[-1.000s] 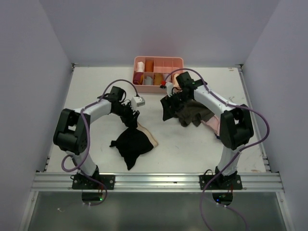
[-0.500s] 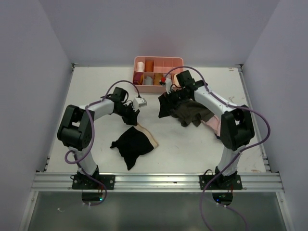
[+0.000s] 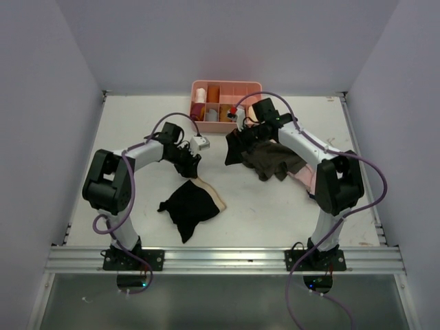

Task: Roll the underwear
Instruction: Flatten the underwear

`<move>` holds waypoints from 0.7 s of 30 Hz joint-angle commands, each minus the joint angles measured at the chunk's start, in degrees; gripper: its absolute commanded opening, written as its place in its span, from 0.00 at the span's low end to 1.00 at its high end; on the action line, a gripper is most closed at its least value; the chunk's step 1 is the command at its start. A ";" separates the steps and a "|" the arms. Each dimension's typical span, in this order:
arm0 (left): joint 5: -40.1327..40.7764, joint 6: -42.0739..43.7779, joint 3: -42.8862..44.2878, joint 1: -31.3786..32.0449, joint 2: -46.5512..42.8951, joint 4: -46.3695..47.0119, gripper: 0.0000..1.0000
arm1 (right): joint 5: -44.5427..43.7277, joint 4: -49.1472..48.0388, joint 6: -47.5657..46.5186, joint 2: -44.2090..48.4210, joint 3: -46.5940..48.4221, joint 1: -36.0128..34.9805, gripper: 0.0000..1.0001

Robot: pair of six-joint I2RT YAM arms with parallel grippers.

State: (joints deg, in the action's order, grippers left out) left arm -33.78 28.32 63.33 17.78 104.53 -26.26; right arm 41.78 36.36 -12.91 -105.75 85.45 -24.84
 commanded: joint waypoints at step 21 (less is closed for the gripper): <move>4.60 0.86 0.73 3.31 -5.89 -4.93 0.00 | 7.53 -10.51 -0.28 -1.03 -3.09 0.23 0.99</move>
State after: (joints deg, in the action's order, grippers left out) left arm -29.87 28.12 62.92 21.28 103.98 -28.62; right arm 46.48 28.95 -13.28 -107.24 82.85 -24.73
